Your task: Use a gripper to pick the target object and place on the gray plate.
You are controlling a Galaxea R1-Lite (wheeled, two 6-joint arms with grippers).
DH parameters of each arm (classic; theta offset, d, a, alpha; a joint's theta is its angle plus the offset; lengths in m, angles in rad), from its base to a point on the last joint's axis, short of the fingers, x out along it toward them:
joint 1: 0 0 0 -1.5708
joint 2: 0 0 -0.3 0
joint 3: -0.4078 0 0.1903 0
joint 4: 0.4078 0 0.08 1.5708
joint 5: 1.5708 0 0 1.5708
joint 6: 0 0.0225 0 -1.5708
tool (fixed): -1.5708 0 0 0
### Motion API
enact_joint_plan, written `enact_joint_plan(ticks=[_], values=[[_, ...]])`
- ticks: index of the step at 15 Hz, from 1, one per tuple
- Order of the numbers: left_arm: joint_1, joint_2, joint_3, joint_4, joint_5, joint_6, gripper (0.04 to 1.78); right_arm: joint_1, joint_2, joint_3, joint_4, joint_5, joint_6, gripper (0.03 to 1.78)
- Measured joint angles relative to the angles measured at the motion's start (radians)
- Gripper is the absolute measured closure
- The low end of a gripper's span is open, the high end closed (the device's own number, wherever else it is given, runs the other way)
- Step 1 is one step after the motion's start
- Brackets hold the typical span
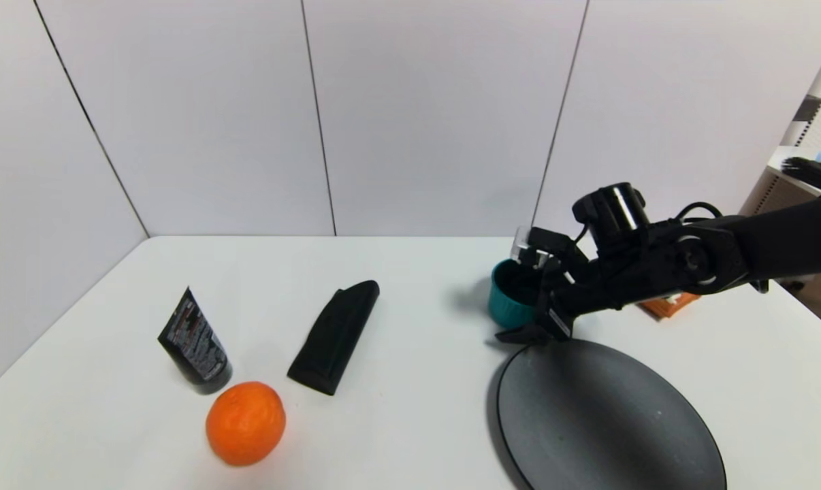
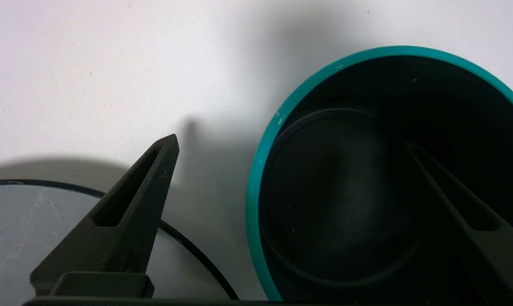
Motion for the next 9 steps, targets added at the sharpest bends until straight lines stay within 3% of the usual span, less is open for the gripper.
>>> enact_joint_plan(ticks=[5, 7, 9], values=[[0.000, 0.000, 0.000, 0.000, 0.000, 0.000, 0.13, -0.003, 0.016, 0.000, -0.001, -0.018, -0.030, 0.82], [0.000, 0.000, 0.000, 0.000, 0.000, 0.000, 0.13, -0.003, 0.018, 0.000, -0.003, -0.028, -0.030, 1.02], [0.000, 0.000, 0.000, 0.000, -0.001, 0.000, 0.13, -0.002, 0.018, -0.001, -0.012, -0.028, -0.030, 1.48]])
